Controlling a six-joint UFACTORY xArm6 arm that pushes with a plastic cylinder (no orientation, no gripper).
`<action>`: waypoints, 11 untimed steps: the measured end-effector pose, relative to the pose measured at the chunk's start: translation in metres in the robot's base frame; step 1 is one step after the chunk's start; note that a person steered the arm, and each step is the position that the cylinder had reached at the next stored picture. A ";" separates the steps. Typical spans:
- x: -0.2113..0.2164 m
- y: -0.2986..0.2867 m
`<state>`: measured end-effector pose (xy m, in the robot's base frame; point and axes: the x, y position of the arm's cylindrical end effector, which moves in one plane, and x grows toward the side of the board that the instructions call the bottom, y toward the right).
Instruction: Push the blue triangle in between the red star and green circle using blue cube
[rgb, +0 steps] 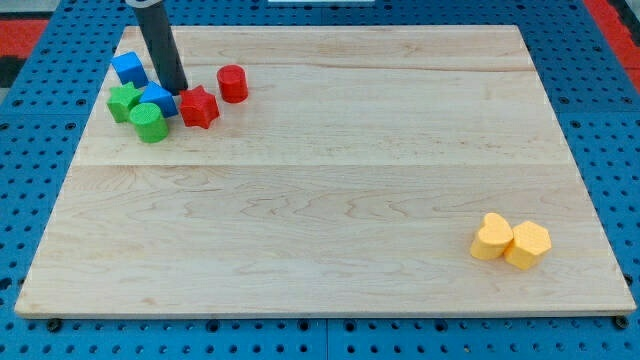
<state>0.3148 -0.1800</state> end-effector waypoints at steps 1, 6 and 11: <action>-0.022 0.024; -0.032 -0.070; -0.006 -0.044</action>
